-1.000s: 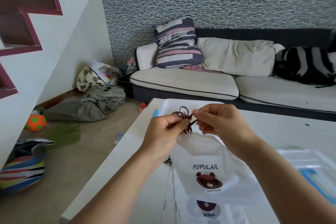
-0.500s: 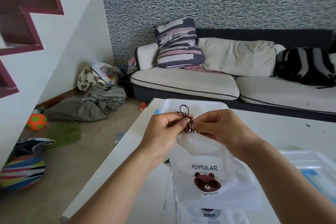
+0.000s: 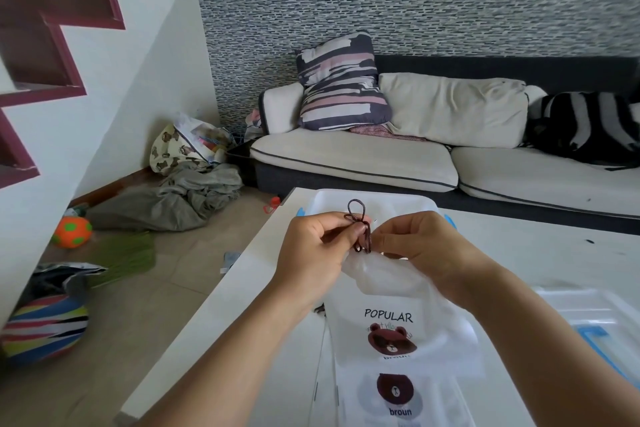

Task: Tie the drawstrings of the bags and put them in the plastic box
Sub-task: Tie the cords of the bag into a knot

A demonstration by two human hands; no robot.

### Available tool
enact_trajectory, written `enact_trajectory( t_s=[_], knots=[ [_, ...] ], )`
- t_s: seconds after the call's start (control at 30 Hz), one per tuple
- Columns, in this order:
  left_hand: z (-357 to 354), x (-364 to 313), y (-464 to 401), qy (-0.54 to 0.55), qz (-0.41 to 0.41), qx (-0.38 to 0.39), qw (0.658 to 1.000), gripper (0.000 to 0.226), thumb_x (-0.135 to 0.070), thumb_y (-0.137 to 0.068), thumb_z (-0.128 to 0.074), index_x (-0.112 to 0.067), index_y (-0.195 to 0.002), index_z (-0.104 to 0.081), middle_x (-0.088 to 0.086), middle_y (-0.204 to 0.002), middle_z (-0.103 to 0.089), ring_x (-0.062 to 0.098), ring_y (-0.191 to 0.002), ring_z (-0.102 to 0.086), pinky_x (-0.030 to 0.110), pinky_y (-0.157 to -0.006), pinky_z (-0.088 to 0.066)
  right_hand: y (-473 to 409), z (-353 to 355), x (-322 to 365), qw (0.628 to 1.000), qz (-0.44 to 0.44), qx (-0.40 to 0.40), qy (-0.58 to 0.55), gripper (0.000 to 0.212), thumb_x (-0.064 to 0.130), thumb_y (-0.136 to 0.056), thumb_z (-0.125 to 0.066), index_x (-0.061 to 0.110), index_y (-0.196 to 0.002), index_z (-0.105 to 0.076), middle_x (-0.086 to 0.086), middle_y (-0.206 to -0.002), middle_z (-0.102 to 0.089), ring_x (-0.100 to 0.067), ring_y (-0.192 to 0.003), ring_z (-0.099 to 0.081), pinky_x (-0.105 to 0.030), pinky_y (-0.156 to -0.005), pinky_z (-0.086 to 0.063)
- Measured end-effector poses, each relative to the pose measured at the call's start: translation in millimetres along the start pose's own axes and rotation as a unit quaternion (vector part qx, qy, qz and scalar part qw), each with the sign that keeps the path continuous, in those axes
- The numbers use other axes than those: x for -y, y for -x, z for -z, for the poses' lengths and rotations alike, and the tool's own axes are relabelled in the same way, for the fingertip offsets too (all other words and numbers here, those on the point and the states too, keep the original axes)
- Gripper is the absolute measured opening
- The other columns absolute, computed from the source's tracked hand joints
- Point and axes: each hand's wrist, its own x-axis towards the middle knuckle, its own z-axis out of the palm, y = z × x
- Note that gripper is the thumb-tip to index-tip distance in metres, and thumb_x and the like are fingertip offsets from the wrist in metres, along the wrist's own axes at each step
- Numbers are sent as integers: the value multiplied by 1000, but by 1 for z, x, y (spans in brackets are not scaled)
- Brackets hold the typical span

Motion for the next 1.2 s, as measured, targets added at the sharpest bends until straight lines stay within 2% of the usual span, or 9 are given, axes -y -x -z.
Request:
enact_trajectory(
  t_s=[0.07, 0.27, 0.43, 0.53, 0.7, 0.87, 1.03, 1.1, 1.2],
  knots=[
    [-1, 0, 0, -11, -2, 3, 1000, 19, -7, -92, -68, -20, -84, -79, -12, -89, -78, 1, -87, -71, 11, -77, -49, 0, 1, 1, 1000, -1, -2, 17, 9, 11, -83, -74, 10, -75, -79, -2, -65, -63, -10, -59, -52, -17, -55, -43],
    [-1, 0, 2, -66, -42, 13, 997, 21, -2, -92, -67, -17, -87, -80, -12, -87, -78, 3, -85, -72, 9, -77, -49, 0, 4, 5, 998, 10, -13, 65, 14, 11, -81, -69, 9, -69, -76, -2, -70, -63, -12, -67, -49, -24, -62, -40],
    [0, 1, 2, -85, -63, 12, 994, 19, -4, -93, -66, -16, -89, -80, -11, -86, -78, 3, -84, -71, 10, -76, -49, 0, 7, 0, 996, -45, 65, -47, 14, 8, -89, -65, 5, -83, -77, -2, -79, -65, -16, -75, -45, -27, -71, -38],
    [0, 2, 2, -65, -53, 2, 996, 18, -3, -92, -67, -15, -89, -80, -11, -88, -78, 2, -86, -72, 12, -79, -49, -1, 7, -3, 992, -64, 77, -77, 12, 5, -87, -67, 2, -91, -78, -6, -86, -71, -18, -80, -51, -30, -79, -44],
    [0, 2, 1, -34, -19, -1, 999, 14, -7, -93, -68, -12, -90, -81, -9, -90, -78, 3, -88, -72, 13, -78, -50, 1, 5, -2, 994, -35, 76, -77, 13, 0, -87, -68, 7, -80, -76, -9, -86, -74, -16, -77, -66, -24, -71, -52],
    [2, 0, 1, -30, -32, -1, 999, 20, -4, -92, -68, -21, -89, -80, -15, -93, -77, -2, -91, -71, 9, -79, -48, 1, 5, 3, 998, -39, 32, 30, 10, 18, -74, -78, 10, -79, -80, -9, -82, -71, -17, -78, -61, -30, -79, -48],
    [1, 5, 0, -79, -57, 0, 995, 16, -4, -91, -69, -15, -95, -80, -10, -91, -78, 2, -88, -72, 15, -81, -52, 0, 8, 12, 989, -1, -23, 149, 10, 20, -75, -77, 13, -70, -79, -2, -67, -63, -12, -66, -50, -25, -64, -41],
    [0, 5, 1, -92, -73, 3, 993, 20, -2, -91, -68, -17, -93, -81, -10, -88, -78, 3, -84, -72, 16, -77, -52, 0, 11, 12, 993, -9, -18, 114, 11, 20, -79, -76, 12, -73, -79, -1, -72, -65, -12, -71, -54, -23, -66, -44],
    [0, 4, 1, -84, -69, 5, 994, 23, -2, -93, -66, -19, -91, -80, -11, -88, -78, 2, -85, -72, 14, -76, -51, 2, 11, 8, 998, -43, 46, -3, 11, 15, -86, -74, 6, -89, -80, -6, -89, -73, -15, -89, -63, -31, -85, -51]
  ],
)
